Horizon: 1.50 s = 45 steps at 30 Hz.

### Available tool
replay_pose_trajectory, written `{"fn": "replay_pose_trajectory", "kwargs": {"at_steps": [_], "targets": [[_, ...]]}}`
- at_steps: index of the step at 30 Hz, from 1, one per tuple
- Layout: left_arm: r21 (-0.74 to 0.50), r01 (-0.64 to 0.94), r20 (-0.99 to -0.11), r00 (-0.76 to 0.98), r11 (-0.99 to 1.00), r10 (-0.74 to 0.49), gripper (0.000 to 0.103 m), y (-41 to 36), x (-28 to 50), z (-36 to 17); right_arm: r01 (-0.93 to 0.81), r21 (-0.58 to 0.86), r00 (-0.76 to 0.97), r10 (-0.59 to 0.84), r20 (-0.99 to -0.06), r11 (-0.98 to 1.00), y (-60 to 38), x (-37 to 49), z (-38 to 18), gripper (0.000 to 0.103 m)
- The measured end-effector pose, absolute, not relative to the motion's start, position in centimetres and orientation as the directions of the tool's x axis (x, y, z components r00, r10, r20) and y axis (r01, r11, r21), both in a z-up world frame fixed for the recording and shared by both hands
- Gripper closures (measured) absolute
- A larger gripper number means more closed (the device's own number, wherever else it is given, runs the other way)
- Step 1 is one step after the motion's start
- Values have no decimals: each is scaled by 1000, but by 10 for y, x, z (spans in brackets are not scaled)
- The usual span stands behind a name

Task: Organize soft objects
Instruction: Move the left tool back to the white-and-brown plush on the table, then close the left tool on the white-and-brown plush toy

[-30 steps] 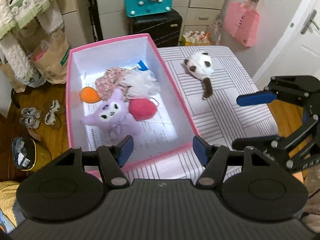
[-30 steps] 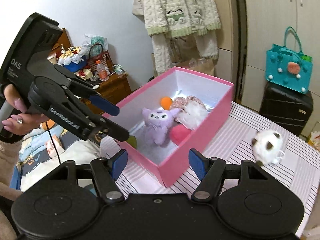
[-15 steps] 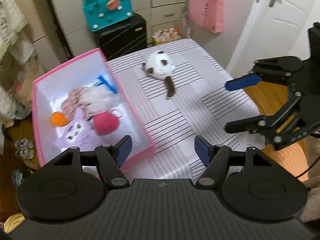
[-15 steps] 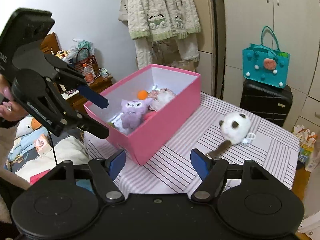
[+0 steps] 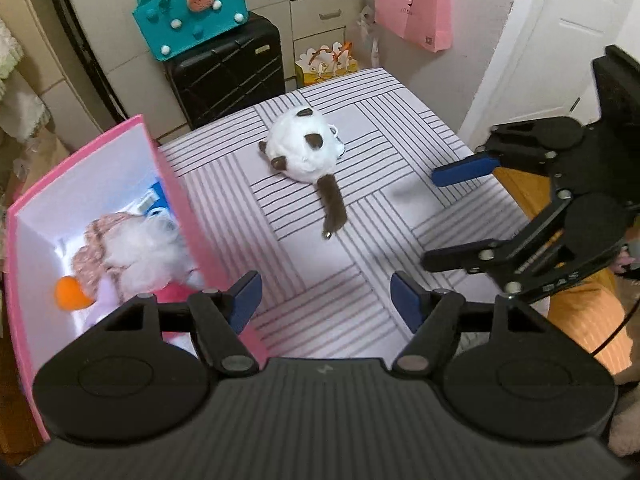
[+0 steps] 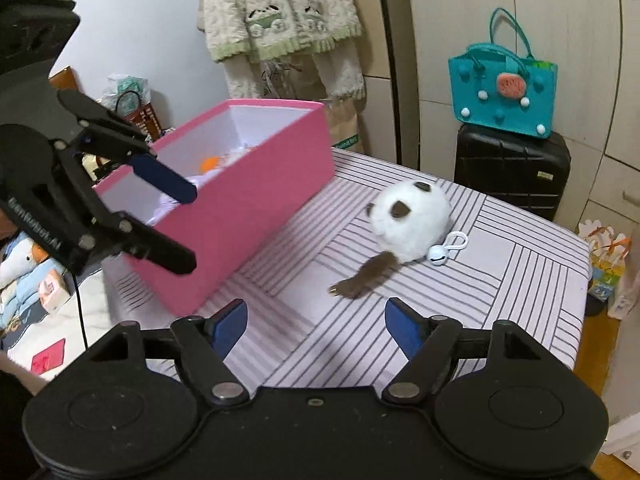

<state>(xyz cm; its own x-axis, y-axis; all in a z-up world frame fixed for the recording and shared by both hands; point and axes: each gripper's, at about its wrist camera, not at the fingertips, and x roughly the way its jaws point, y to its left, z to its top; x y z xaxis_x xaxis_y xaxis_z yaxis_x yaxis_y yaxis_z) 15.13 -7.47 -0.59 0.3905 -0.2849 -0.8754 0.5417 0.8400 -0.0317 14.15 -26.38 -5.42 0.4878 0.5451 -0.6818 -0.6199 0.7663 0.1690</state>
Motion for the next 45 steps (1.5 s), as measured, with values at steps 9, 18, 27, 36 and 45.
{"fn": "replay_pose_trajectory", "kwargs": {"at_steps": [9, 18, 27, 36, 45], "targets": [[-32, 485, -832, 471, 874, -292, 32, -92, 197, -30, -595, 133, 584, 540, -605, 793, -276, 193, -96, 21], [-37, 486, -806, 503, 873, -314, 33, -112, 240, -49, -591, 19, 688, 517, -509, 806, -280, 220, -121, 20], [-56, 454, -806, 505, 889, -309, 33, -120, 277, -61, -625, -4, 677, 540, -501, 780, -274, 245, -127, 18], [-153, 393, -817, 466, 907, -339, 34, -120, 301, -84, -633, -36, 646, 502, -575, 773, -246, 262, -141, 17], [-207, 359, -828, 432, 910, -359, 36, -114, 312, -94, -635, 17, 629, 530, -569, 772, -246, 270, -146, 34]]}}
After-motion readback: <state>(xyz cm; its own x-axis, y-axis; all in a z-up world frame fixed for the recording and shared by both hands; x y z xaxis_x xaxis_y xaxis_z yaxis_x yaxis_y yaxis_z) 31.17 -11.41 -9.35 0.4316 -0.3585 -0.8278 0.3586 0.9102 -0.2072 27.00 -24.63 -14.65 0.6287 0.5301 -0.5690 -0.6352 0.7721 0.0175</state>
